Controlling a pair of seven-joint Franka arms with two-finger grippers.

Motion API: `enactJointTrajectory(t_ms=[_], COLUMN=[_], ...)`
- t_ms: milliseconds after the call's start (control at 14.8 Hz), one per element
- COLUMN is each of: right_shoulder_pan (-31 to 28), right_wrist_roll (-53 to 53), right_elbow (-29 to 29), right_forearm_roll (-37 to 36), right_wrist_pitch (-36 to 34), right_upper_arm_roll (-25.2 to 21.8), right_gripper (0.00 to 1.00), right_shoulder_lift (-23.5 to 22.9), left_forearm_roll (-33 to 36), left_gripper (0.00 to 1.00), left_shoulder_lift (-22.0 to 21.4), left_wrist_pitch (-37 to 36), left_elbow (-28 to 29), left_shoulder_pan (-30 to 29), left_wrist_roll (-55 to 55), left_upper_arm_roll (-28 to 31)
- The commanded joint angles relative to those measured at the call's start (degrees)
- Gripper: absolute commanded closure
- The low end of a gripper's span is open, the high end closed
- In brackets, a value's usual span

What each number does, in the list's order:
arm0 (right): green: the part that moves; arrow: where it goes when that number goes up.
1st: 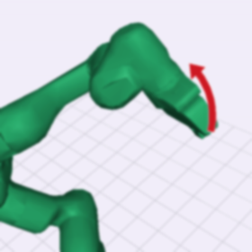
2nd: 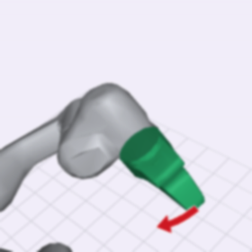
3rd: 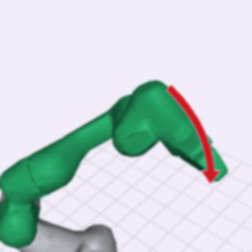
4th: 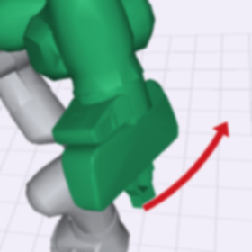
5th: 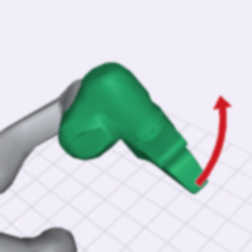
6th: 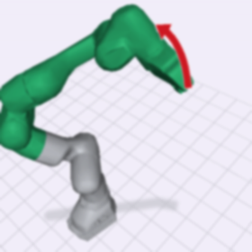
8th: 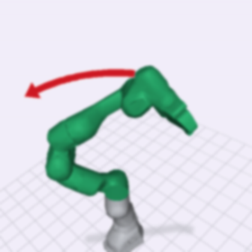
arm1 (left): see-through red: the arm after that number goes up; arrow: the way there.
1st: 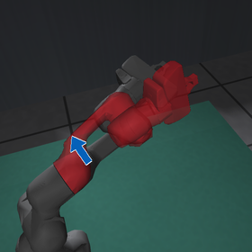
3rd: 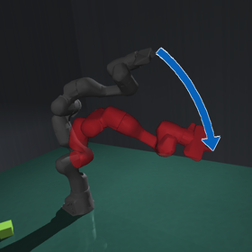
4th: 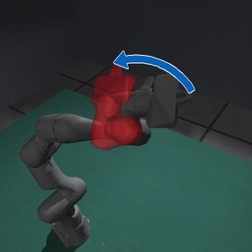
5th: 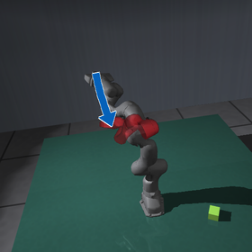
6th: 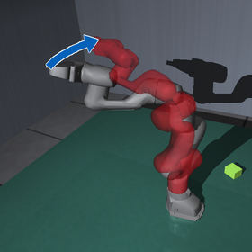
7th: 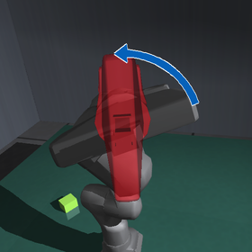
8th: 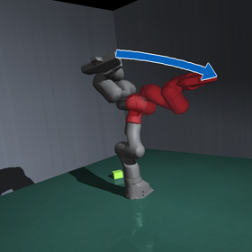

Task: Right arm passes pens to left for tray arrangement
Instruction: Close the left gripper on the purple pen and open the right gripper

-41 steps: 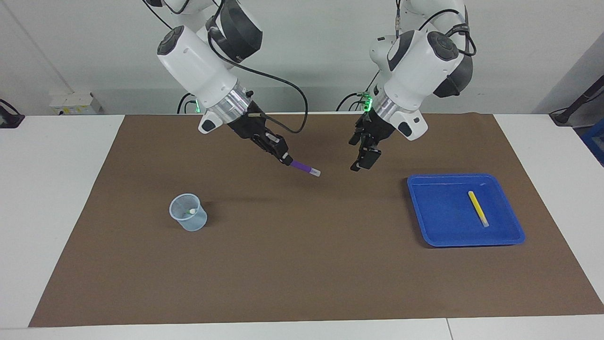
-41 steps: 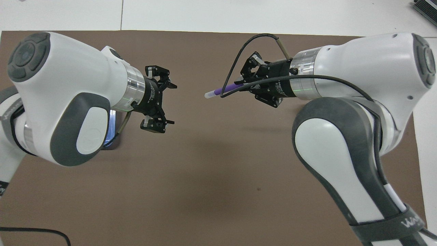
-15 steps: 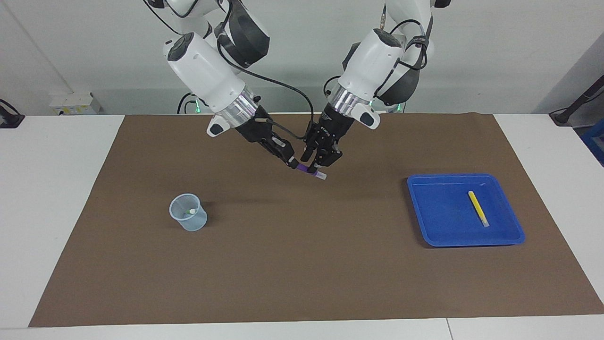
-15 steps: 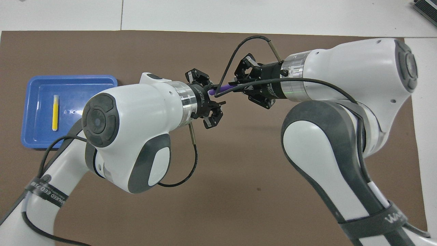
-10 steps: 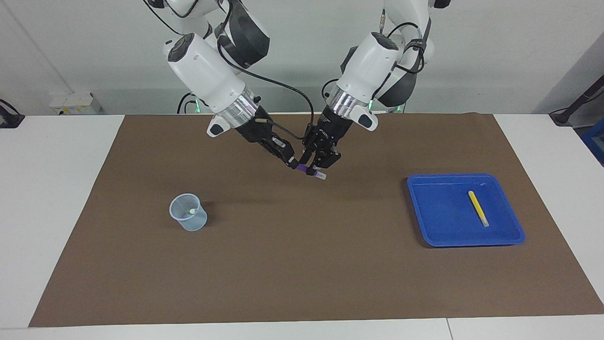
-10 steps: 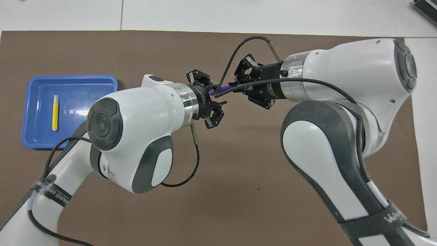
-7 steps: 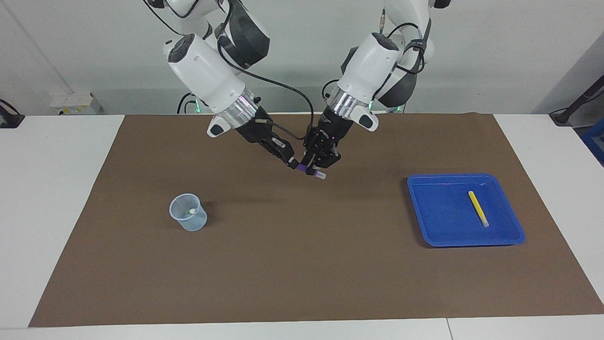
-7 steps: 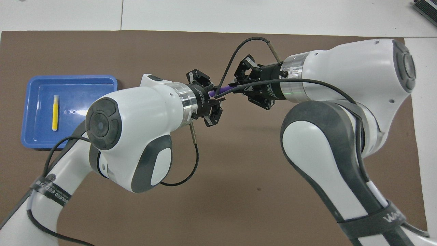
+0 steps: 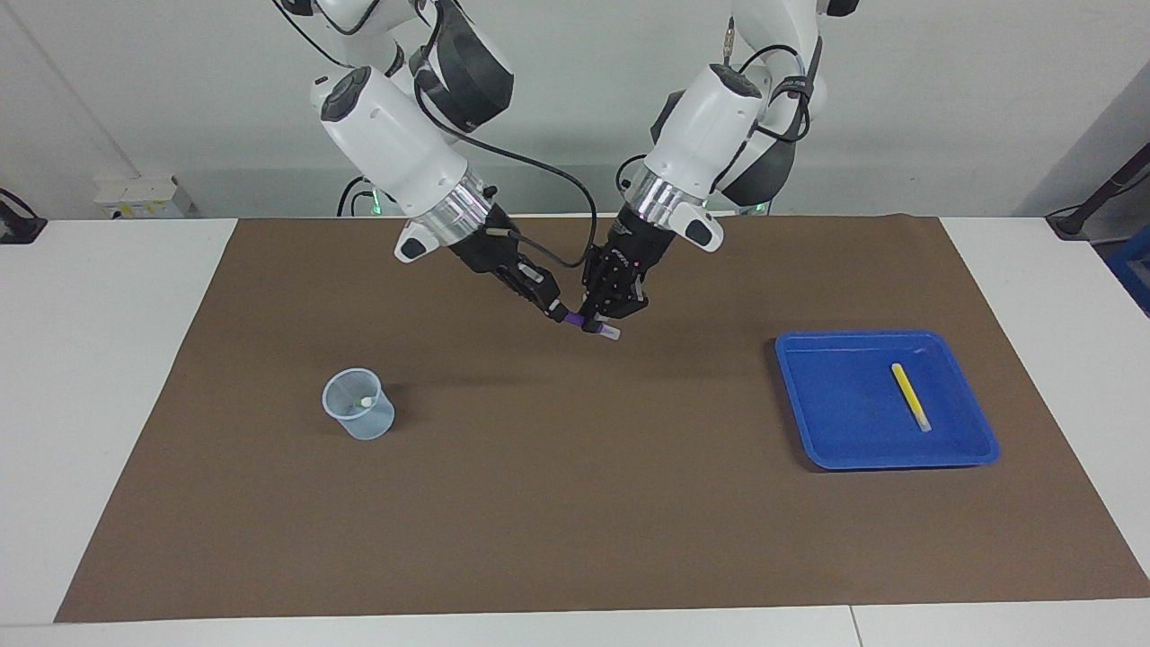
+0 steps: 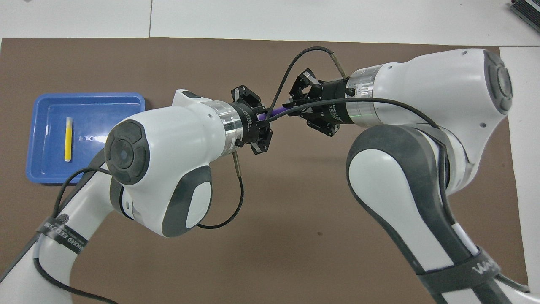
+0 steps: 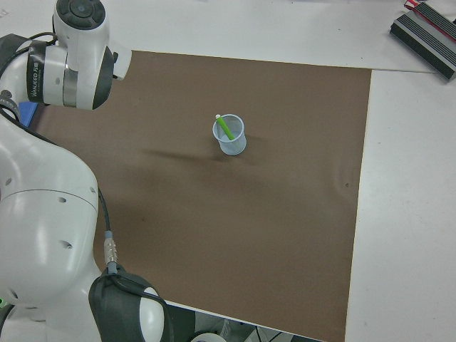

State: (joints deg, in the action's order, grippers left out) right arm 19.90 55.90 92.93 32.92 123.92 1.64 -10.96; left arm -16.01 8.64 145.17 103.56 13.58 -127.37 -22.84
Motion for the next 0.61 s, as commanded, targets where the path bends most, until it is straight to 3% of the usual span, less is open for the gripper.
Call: enactJointTrajectory(t_ms=[0,203,473,540], right_shoulder_pan=[0.1,0.1,0.1,0.1], right_wrist_roll=[-0.2,-0.2,-0.3,-0.3], right_elbow=[0.5,0.5,0.4,0.4], right_forearm_roll=[1.6,1.6,1.5,1.4], right_wrist_pitch=[1.6,1.7,1.7,1.7], right_upper_arm_roll=[0.0,-0.1,-0.1,-0.1], right_gripper=[0.98,0.97,0.87,0.69], right_shoulder_lift=[0.3,0.3,0.3,0.3], left_forearm_roll=[1.7,2.6,2.6,2.7], left_gripper=[1.00,1.00,1.00,1.00], left_shoulder_lift=[-0.2,0.5,0.6,0.6], left_wrist_pitch=[0.6,0.3,-0.1,0.0], left_elbow=[0.5,0.1,-0.5,-0.5], left_shoulder_pan=[0.8,0.7,0.4,0.4], left_wrist_roll=[-0.7,2.0,5.5,6.3], left_upper_arm_roll=[0.2,0.1,0.2,0.1])
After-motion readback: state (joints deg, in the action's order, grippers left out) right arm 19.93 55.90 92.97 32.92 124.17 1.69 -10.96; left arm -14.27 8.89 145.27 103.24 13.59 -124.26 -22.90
